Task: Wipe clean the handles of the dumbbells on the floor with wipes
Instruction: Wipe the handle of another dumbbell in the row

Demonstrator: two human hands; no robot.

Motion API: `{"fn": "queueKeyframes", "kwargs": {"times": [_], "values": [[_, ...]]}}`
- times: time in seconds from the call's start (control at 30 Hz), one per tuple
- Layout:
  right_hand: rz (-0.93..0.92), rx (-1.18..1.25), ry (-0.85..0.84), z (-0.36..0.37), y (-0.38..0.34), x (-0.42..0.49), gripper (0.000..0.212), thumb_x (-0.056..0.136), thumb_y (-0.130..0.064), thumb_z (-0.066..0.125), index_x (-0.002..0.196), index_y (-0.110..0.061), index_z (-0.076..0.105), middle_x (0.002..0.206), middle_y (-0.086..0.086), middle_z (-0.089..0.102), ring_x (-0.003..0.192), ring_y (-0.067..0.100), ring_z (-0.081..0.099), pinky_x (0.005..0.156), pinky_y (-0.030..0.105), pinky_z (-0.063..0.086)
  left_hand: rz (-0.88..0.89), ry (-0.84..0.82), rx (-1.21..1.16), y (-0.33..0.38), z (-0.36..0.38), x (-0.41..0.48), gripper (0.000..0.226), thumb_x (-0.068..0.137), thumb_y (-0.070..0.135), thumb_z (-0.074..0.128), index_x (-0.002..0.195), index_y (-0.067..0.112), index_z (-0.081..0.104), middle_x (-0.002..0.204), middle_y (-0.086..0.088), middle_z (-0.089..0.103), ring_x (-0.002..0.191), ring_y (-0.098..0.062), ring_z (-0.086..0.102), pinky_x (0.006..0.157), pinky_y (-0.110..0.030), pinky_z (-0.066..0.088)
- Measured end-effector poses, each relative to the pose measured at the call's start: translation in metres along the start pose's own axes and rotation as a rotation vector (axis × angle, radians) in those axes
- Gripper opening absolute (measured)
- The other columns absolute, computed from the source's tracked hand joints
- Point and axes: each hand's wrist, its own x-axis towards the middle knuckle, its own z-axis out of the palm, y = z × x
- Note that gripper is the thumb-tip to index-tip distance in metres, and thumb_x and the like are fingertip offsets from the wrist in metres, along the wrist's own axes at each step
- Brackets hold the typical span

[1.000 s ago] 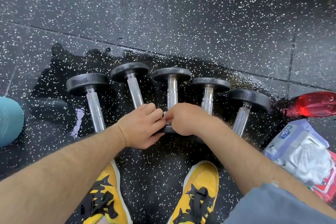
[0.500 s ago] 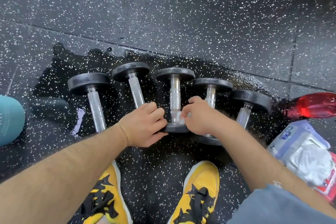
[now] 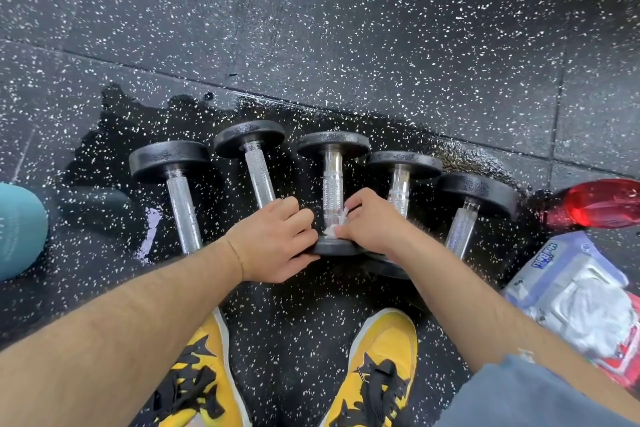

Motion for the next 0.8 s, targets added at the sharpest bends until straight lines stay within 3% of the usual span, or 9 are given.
{"fn": "queueKeyframes", "kwargs": {"times": [0.1,0.23,0.37,0.43,0.57,0.63,0.7,0.8], "values": [[0.047,0.084,-0.054,0.002,0.0,0.013,0.057,0.089,-0.017,0.073,0.138,-0.023,0.044,0.118,0.001,0.061,0.106,0.021,0.059,0.099,0.041,0.048,-0.006,-0.022,-0.01,-0.001,0.001,-0.001,0.036,0.095,0.046,0.057,0.089,0.011,0.067,0.087,-0.004,0.052,0.078,-0.023,0.034,0.068,-0.037,0.044],[0.038,0.19,-0.192,-0.009,-0.005,0.015,0.068,0.088,0.005,0.063,0.146,-0.021,0.038,0.104,-0.002,0.054,0.104,0.02,0.052,0.096,0.035,0.043,-0.019,-0.046,-0.015,-0.001,0.002,-0.001,0.036,0.096,0.046,0.057,0.088,0.012,0.066,0.087,-0.003,0.051,0.077,-0.022,0.031,0.068,-0.038,0.044],[0.006,0.237,-0.314,-0.013,0.005,0.02,0.085,0.087,0.004,0.07,0.156,-0.017,0.026,0.137,0.013,0.056,0.111,0.018,0.055,0.104,0.034,0.042,-0.019,-0.042,-0.013,-0.001,0.002,-0.001,0.036,0.097,0.046,0.056,0.089,0.012,0.066,0.088,-0.003,0.05,0.08,-0.019,0.022,0.069,-0.037,0.044],[0.017,0.216,-0.256,-0.009,0.011,0.024,0.092,0.079,-0.009,0.083,0.154,-0.016,0.031,0.131,0.011,0.063,0.112,0.021,0.062,0.108,0.041,0.045,-0.019,-0.034,-0.007,-0.001,0.001,-0.001,0.036,0.096,0.046,0.057,0.089,0.012,0.066,0.087,-0.003,0.05,0.079,-0.02,0.024,0.068,-0.037,0.043],[-0.006,-0.036,-0.03,0.001,0.002,0.019,0.094,0.068,-0.042,0.09,0.144,-0.017,0.041,0.12,-0.001,0.062,0.107,0.019,0.06,0.088,0.034,0.049,-0.013,-0.03,-0.008,-0.001,0.0,0.0,0.034,0.095,0.045,0.06,0.088,0.012,0.066,0.086,-0.004,0.05,0.079,-0.02,0.022,0.067,-0.037,0.042],[-0.006,-0.135,0.067,0.01,-0.01,0.015,0.082,0.07,-0.043,0.088,0.131,-0.012,0.043,0.115,0.002,0.06,0.097,0.02,0.057,0.071,0.031,0.047,-0.012,-0.025,-0.013,-0.001,0.0,0.0,0.034,0.093,0.044,0.063,0.09,0.011,0.066,0.085,-0.004,0.05,0.075,-0.021,0.03,0.066,-0.038,0.042],[-0.009,-0.167,0.141,0.019,-0.021,0.015,0.068,0.073,-0.037,0.087,0.115,-0.011,0.04,0.095,0.001,0.055,0.084,0.019,0.054,0.056,0.028,0.039,-0.018,-0.021,-0.023,-0.002,0.0,0.0,0.033,0.092,0.043,0.066,0.09,0.01,0.066,0.084,-0.005,0.051,0.073,-0.023,0.035,0.065,-0.038,0.042],[-0.004,-0.116,0.154,0.023,-0.023,0.016,0.064,0.075,-0.029,0.087,0.113,-0.011,0.039,0.086,-0.002,0.05,0.085,0.021,0.056,0.059,0.029,0.04,-0.023,-0.018,-0.04,-0.001,0.001,0.0,0.033,0.092,0.043,0.067,0.09,0.01,0.067,0.084,-0.005,0.05,0.073,-0.024,0.036,0.065,-0.039,0.043]]}}
